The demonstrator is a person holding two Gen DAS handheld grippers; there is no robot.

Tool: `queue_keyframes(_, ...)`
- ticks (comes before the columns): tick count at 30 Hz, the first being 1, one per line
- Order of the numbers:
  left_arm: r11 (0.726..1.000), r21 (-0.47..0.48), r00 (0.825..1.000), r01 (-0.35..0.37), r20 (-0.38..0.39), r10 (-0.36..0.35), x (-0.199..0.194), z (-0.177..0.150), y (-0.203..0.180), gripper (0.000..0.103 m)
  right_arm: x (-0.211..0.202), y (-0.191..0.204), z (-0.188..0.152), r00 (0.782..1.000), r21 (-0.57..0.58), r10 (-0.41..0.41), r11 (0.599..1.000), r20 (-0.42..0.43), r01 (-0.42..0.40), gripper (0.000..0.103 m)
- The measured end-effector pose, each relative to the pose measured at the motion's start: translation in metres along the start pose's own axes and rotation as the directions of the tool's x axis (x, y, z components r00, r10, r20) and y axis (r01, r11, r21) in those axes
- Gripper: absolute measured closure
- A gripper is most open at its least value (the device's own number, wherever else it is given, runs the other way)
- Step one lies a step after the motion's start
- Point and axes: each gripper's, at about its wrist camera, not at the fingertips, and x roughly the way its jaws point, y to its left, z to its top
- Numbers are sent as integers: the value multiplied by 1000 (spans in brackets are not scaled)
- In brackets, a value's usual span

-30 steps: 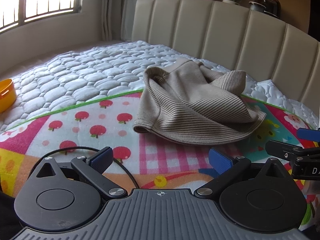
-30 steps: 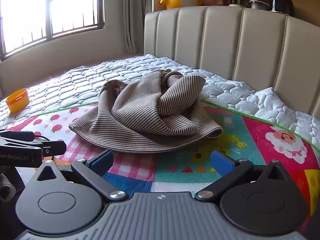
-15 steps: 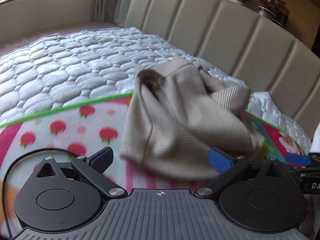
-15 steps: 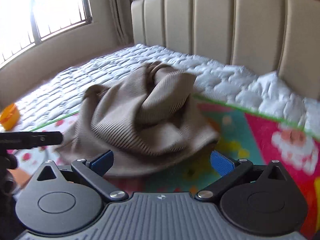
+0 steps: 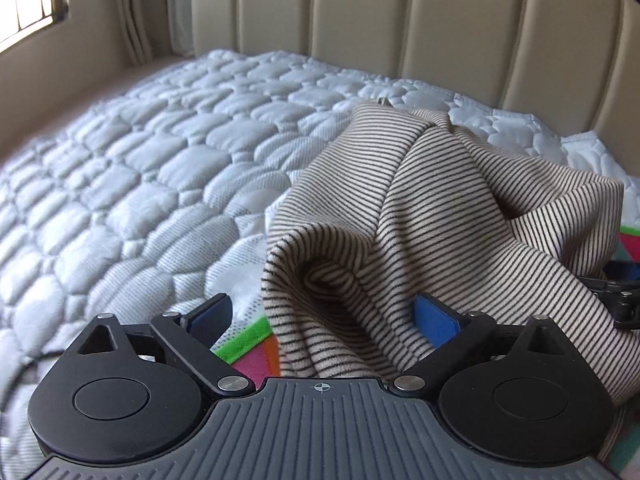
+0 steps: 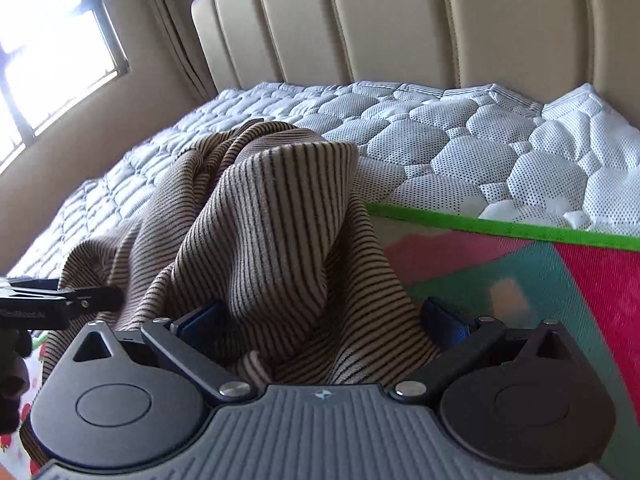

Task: Fold clothes
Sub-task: 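Reach both grippers into the striped shirt and close on the fabric, then lift the shirt with both grippers and shake it out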

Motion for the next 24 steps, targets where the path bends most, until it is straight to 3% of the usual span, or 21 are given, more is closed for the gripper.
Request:
queue_keyframes(2,998,-47,999,49,-12,-49,4,-8,3,15,2,7,0,1000,-34,-16,999,-24,15,0)
queue_keyframes(4,996,-51,998,67,5,-67,1,-18,1,16,-1,18,-4,999,-108,-30,994,-45,25,0)
queue_keyframes(6,997,-22,997,78,13,-78,-4,-25,-4,29,-3,29,-7,997,-181,-46,983,-65,34,2)
queue_keyframes(9,995,-12,995,96,-5,-96,-11,-30,-7,48,-7,47,-13,993,-290,-73,956,-93,43,19)
queue_keyframes(12,991,-37,990,127,-50,-129,-23,-37,-7,64,-23,58,-24,988,-325,-67,946,-136,19,42)
queue_keyframes(14,988,-48,984,150,-95,-154,-33,-45,-7,67,-38,63,-34,983,-337,-55,941,-177,-8,60)
queue_keyframes(16,985,-50,976,164,-138,-170,-46,-57,-8,67,-59,66,-50,973,-360,-47,932,-225,-38,65)
queue_keyframes(18,982,-44,963,183,-191,-188,-61,-71,-10,67,-82,69,-68,961,-385,-42,920,-275,-70,67)
queue_keyframes(22,968,-44,918,249,-307,-250,-99,-106,-22,67,-130,70,-102,943,-411,-38,905,-332,-108,67)
queue_keyframes(24,969,3,924,248,-301,-235,-120,-117,-28,67,-148,69,-112,945,-411,-41,906,-324,-101,67)
